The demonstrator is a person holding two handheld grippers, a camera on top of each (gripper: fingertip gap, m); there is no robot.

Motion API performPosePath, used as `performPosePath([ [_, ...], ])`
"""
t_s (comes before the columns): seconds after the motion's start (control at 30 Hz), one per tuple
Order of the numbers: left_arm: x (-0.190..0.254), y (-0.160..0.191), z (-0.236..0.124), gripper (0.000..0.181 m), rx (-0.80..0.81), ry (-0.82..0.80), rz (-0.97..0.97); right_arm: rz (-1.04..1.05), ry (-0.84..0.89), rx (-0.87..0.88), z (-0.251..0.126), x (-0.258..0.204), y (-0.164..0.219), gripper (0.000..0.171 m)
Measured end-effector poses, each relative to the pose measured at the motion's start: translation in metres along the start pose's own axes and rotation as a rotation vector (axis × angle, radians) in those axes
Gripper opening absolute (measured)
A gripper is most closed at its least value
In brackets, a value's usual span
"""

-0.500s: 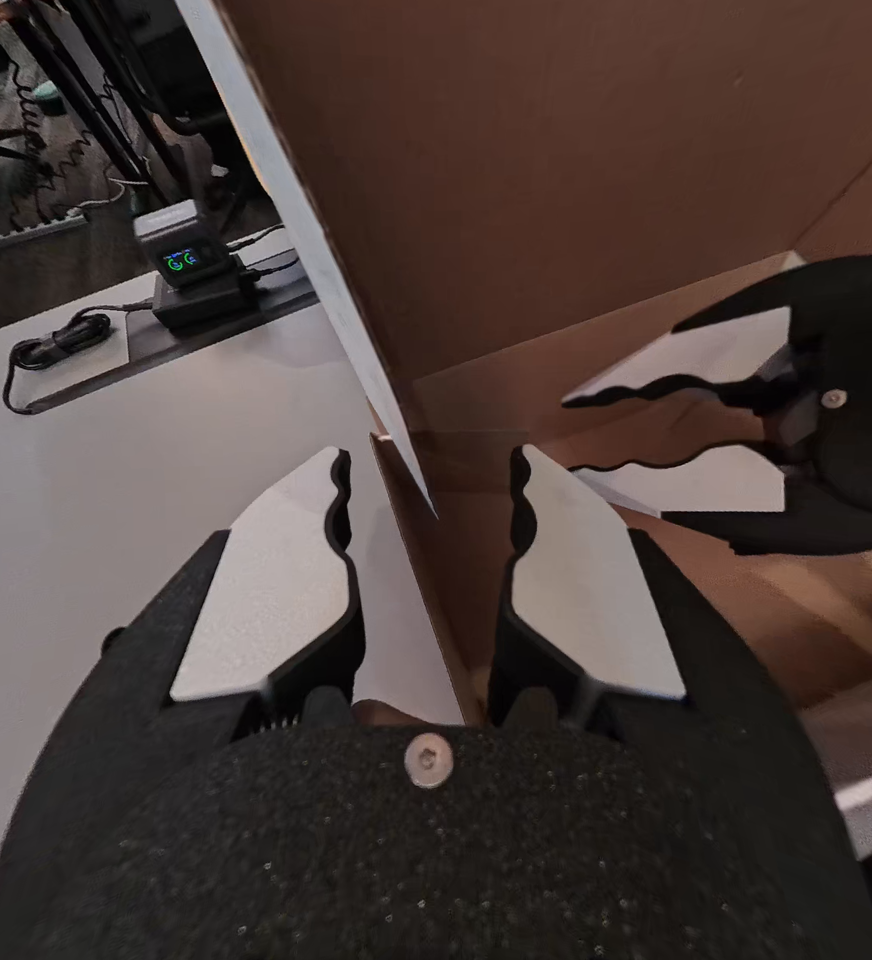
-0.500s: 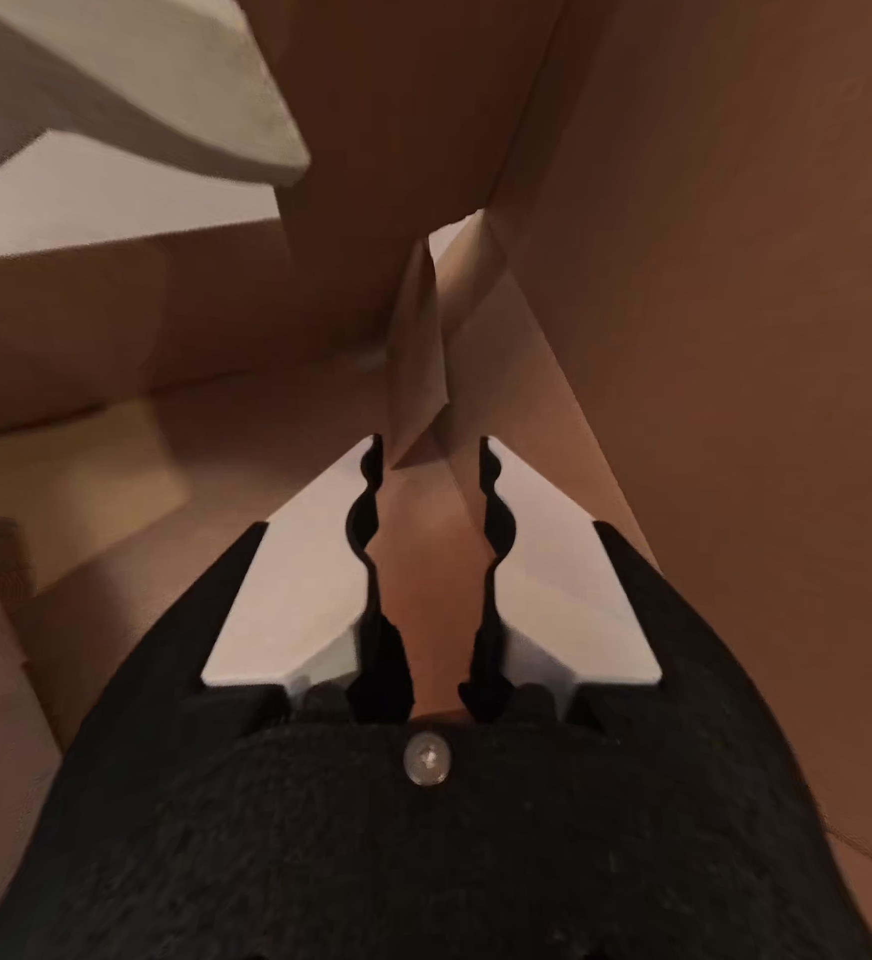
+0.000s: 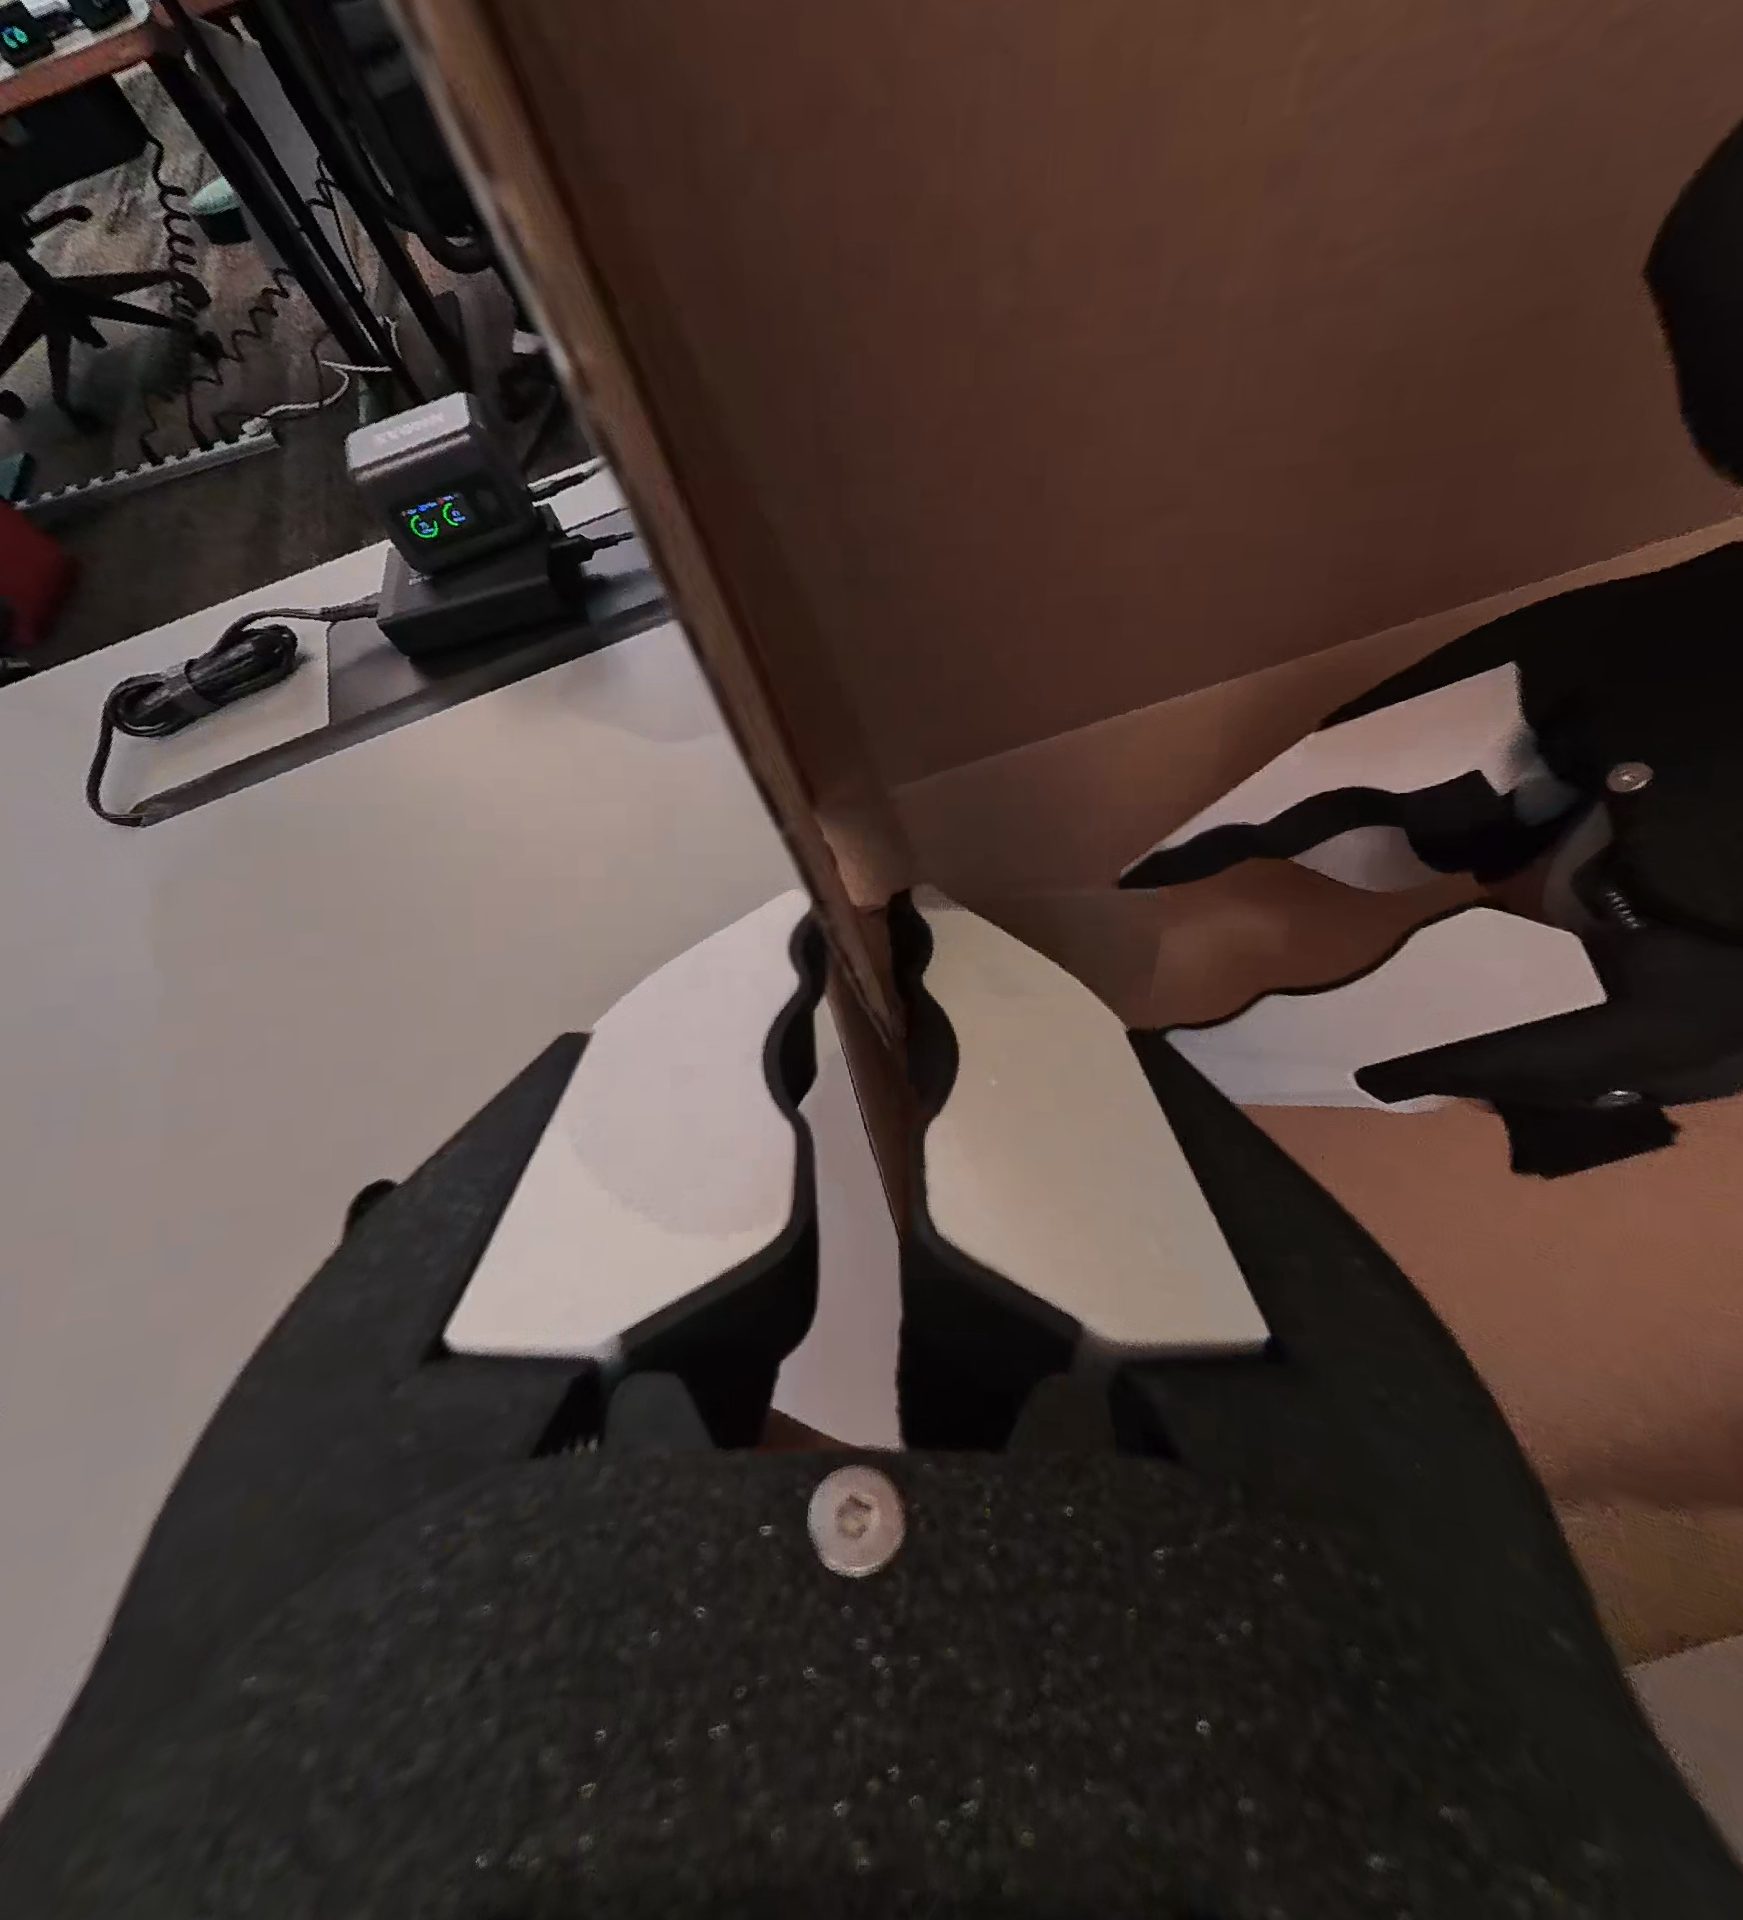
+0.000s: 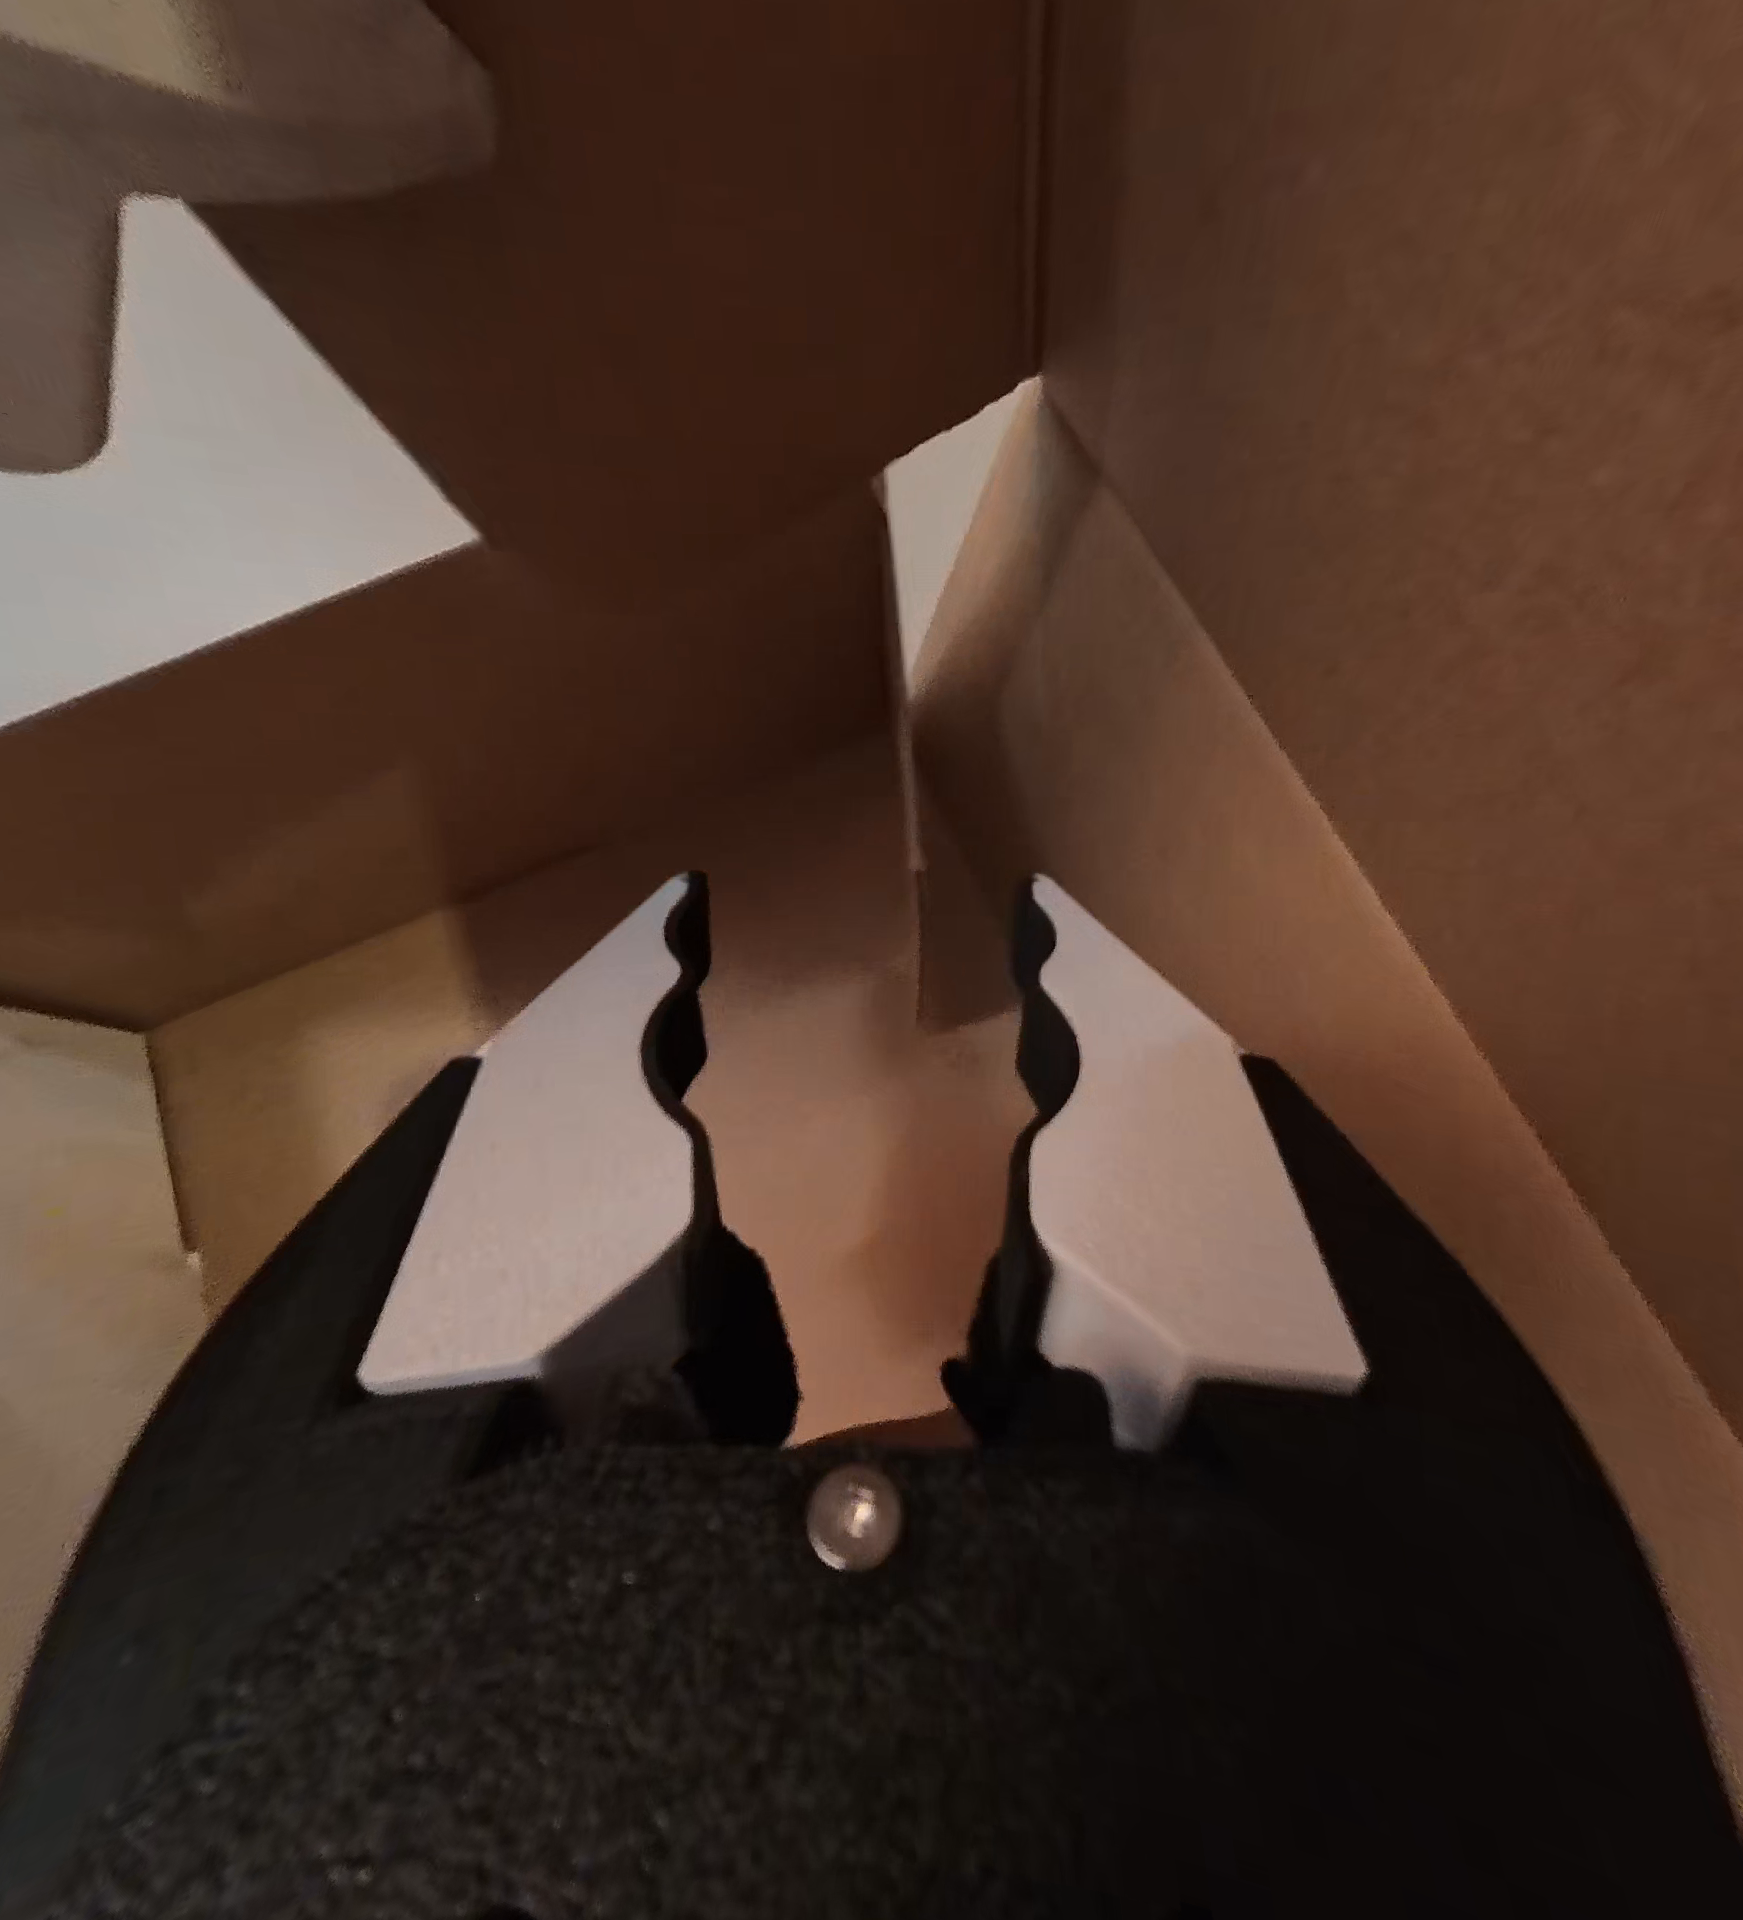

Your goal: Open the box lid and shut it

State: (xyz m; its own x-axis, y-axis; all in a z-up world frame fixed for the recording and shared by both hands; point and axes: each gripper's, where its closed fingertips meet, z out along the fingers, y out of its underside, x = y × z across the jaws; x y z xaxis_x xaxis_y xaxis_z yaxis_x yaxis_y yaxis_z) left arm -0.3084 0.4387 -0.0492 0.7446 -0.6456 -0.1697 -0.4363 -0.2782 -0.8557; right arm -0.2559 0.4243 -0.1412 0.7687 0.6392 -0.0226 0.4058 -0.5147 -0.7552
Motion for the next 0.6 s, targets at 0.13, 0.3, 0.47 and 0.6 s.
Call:
performPosePath([
  [0.13,-0.003,-0.002,0.003,0.006,-0.002,-0.013,0.011,-0.021,0.054,0.04,0.009,0.011,-0.011,0.053],
  [0.3,-0.006,-0.003,0.005,0.003,-0.014,0.017,-0.018,-0.066,0.13,0.013,0.021,0.022,-0.01,0.003],
  [0.47,-0.01,-0.006,0.0,0.002,-0.054,0.061,-0.054,0.01,0.173,0.023,0.026,0.038,-0.011,0.001],
  [0.6,-0.01,0.004,-0.002,0.002,-0.08,0.066,-0.056,-0.031,0.169,0.005,0.027,0.041,-0.012,0.002],
])
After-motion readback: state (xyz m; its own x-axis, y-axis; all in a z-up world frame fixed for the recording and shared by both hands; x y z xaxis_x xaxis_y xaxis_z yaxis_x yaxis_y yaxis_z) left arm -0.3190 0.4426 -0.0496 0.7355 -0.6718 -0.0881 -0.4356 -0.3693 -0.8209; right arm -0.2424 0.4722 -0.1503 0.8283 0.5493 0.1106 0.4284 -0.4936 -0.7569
